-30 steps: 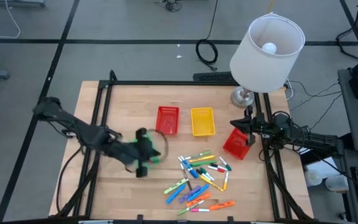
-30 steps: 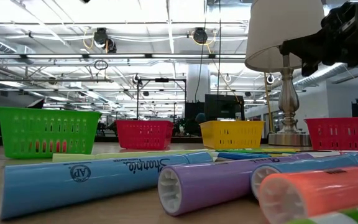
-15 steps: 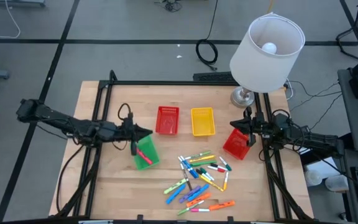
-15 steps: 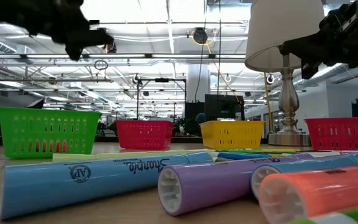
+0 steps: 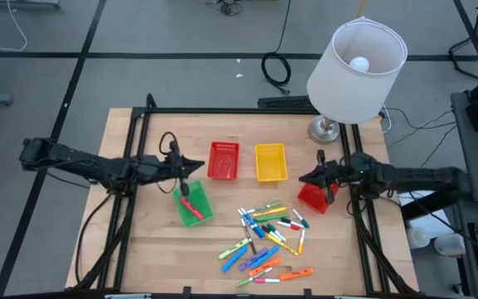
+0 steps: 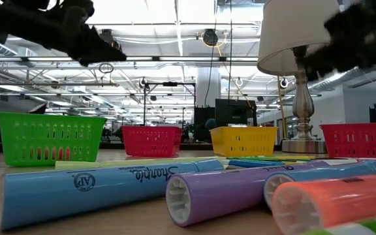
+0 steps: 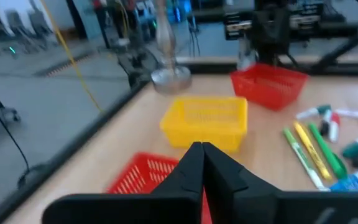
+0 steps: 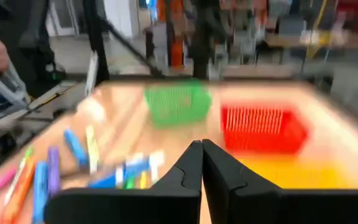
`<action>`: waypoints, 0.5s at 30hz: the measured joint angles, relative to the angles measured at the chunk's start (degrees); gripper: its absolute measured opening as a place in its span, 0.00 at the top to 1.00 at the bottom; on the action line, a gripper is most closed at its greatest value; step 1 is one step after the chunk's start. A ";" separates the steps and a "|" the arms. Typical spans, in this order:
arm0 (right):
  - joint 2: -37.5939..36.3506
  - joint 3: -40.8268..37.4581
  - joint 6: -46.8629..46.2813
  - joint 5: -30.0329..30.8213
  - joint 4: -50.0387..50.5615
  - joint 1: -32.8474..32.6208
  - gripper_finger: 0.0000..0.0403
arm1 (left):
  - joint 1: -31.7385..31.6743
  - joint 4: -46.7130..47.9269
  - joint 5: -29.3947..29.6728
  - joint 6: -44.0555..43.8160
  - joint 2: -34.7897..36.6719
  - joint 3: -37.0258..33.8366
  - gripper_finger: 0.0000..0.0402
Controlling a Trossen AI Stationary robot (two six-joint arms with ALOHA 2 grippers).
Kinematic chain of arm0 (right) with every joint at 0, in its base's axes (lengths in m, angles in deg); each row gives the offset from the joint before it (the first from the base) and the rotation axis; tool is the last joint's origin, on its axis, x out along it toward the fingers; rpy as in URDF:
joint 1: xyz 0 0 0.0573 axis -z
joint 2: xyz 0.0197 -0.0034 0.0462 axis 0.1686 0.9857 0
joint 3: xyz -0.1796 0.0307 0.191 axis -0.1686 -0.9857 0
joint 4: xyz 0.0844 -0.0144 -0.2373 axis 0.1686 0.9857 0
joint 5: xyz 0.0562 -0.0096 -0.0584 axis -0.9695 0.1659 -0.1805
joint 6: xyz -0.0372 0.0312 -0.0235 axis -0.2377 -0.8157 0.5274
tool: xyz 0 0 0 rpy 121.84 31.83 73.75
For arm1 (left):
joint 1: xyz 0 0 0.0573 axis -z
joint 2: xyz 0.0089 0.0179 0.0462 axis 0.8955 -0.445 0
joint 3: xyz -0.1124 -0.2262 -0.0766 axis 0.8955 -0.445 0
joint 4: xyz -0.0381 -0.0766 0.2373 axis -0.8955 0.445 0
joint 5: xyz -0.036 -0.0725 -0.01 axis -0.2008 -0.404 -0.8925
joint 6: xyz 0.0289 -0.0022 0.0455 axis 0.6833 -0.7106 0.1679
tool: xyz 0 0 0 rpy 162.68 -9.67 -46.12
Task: Pick & Place Markers
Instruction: Put the top green marker into the left red bin
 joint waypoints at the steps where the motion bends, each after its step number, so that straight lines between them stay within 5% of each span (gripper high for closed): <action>1: 2.54 2.25 1.51 2.45 0.14 -1.62 1.00 | -0.23 -2.40 0.03 0.28 0.14 0.00 0.99; 12: 36.00 29.89 8.50 32.74 14.73 -18.40 1.00 | -0.68 -21.44 2.10 1.04 0.69 0.00 0.91; 15: 44.66 37.07 7.63 36.47 23.08 -21.33 1.00 | -0.64 -21.68 2.11 0.60 0.72 0.00 0.91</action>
